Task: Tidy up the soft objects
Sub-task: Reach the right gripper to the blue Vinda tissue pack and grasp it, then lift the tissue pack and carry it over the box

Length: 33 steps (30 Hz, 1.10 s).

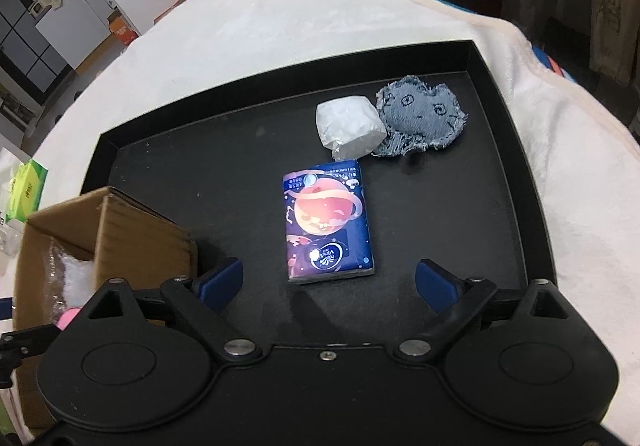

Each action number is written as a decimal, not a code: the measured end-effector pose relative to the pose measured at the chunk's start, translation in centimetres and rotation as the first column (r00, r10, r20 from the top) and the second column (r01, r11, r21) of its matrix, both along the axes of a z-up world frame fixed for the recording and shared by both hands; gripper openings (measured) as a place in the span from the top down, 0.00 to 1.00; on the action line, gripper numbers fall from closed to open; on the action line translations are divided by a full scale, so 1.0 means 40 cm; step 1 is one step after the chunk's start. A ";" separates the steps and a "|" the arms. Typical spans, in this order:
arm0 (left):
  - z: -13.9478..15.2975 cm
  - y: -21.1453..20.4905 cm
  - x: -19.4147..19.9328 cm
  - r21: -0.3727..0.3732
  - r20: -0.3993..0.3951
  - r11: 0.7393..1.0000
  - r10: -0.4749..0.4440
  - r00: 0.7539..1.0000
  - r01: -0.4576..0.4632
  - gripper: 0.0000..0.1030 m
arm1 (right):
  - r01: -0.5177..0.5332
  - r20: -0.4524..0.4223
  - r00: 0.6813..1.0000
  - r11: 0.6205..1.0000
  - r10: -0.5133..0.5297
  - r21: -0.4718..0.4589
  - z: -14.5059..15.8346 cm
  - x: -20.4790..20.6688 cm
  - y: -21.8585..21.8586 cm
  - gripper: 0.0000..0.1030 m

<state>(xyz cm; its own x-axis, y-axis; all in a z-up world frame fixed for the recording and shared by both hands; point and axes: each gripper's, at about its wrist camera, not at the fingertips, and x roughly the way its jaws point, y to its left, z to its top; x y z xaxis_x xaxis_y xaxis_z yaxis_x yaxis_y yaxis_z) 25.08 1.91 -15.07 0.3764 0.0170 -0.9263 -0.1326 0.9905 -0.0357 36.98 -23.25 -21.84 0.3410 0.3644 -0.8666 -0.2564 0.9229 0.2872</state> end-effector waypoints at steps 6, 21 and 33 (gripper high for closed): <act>-0.004 -0.007 0.013 0.015 -0.018 1.000 -0.003 1.000 0.003 0.21 | -0.025 0.004 1.000 1.000 0.025 -0.013 -0.033 0.013 0.017 0.10; 0.004 0.000 0.007 0.029 -0.024 1.000 0.011 1.000 -0.010 0.20 | -0.046 0.029 0.999 0.999 0.046 -0.013 -0.007 0.004 -0.002 0.53; 0.026 0.026 -0.034 0.010 -0.003 1.000 0.029 1.000 -0.029 0.20 | -0.060 0.044 0.997 0.998 0.060 -0.001 0.075 -0.021 0.004 0.53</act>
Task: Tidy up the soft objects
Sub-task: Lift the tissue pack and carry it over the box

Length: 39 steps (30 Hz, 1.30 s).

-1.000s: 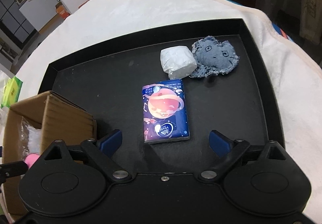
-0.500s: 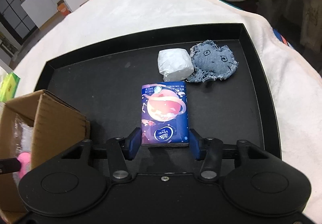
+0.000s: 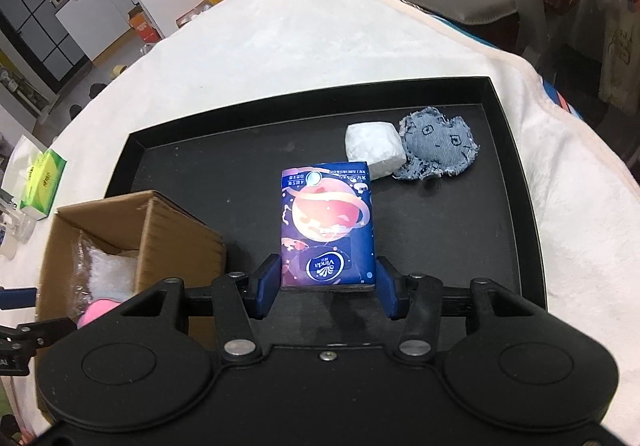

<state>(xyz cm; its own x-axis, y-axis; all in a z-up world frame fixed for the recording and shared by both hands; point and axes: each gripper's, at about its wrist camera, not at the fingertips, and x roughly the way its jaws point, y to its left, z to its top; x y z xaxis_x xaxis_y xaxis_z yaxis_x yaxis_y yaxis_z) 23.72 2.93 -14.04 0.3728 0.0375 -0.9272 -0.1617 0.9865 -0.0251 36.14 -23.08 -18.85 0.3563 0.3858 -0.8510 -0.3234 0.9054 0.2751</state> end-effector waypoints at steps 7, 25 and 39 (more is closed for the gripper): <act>0.011 0.015 -0.032 -0.032 0.028 0.999 0.004 1.000 -0.004 0.20 | -0.009 0.010 1.000 1.000 0.008 0.010 0.049 -0.021 0.012 0.53; -0.006 0.050 -0.100 -0.115 0.099 0.993 0.027 0.995 -0.016 0.24 | -0.105 0.064 0.992 0.994 0.104 0.011 0.169 -0.081 0.097 0.53; -0.052 0.077 -0.124 -0.166 0.094 0.985 0.069 0.993 -0.053 0.63 | -0.237 0.066 0.969 0.971 0.238 -0.019 0.206 -0.130 0.213 0.53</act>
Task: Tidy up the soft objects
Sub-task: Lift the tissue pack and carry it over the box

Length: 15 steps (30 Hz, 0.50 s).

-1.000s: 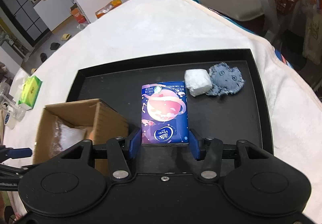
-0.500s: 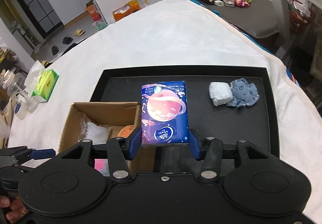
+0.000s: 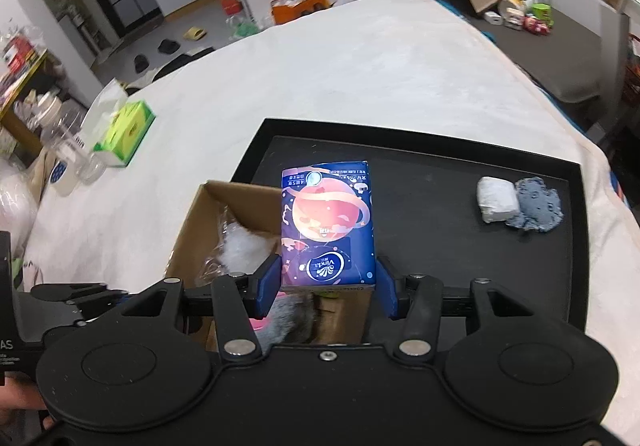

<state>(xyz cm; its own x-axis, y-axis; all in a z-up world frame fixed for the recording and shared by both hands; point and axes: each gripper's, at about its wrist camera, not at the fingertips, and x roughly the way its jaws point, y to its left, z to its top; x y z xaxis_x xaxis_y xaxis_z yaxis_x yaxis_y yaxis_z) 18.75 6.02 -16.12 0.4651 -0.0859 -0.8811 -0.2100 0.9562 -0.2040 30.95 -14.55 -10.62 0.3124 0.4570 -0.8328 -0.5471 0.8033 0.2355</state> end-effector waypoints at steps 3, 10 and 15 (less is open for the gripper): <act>-0.010 0.005 -0.003 -0.010 0.003 1.000 0.011 1.000 -0.011 0.67 | -0.025 -0.001 1.000 1.000 0.025 -0.014 0.000 -0.007 0.023 0.53; -0.029 0.017 -0.010 -0.038 0.009 0.999 0.024 1.000 -0.024 0.81 | -0.080 -0.001 0.997 0.996 0.080 -0.050 -0.002 -0.020 0.079 0.53; -0.034 0.024 -0.017 -0.050 0.021 0.998 0.032 0.999 -0.031 0.81 | -0.114 -0.009 0.994 0.991 0.113 -0.073 -0.009 -0.028 0.117 0.53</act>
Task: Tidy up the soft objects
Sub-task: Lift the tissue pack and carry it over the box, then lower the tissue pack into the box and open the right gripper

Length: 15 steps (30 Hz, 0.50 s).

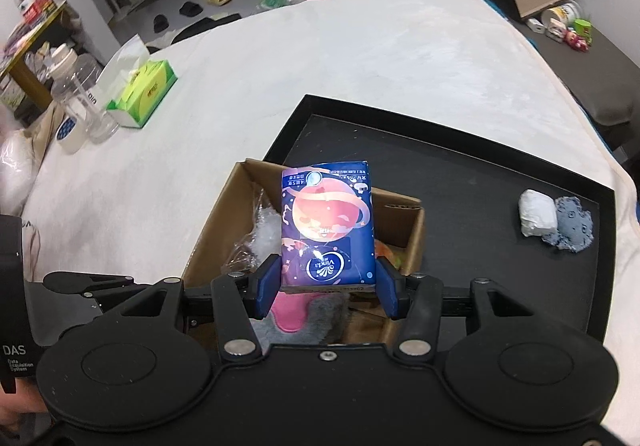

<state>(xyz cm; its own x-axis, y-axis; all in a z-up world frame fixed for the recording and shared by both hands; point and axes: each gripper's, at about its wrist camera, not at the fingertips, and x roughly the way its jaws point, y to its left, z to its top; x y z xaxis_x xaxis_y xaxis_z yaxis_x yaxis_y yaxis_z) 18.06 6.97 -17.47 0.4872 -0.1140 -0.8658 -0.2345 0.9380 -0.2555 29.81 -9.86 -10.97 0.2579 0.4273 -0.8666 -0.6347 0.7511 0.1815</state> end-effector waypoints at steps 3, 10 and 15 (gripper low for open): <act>-0.001 0.001 -0.006 -0.004 0.007 1.000 0.005 1.000 -0.005 0.81 | -0.017 -0.007 1.000 1.000 0.017 -0.013 -0.001 -0.001 0.019 0.52; -0.003 0.008 -0.016 -0.023 0.020 1.000 0.021 1.000 -0.021 0.81 | -0.083 -0.055 0.995 0.994 0.079 -0.073 -0.017 0.006 0.066 0.52; -0.002 0.014 -0.017 -0.031 0.024 0.999 0.021 0.999 -0.021 0.81 | -0.094 -0.092 0.992 0.990 0.085 -0.101 -0.041 0.013 0.088 0.52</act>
<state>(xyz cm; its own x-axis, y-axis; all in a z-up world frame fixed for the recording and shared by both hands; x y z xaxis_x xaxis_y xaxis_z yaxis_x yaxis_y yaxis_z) 17.37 7.54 -17.53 0.5105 -0.1295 -0.8501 -0.2475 0.9246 -0.2895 30.35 -6.35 -12.60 0.1440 0.3512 -0.9252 -0.6854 0.7098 0.1627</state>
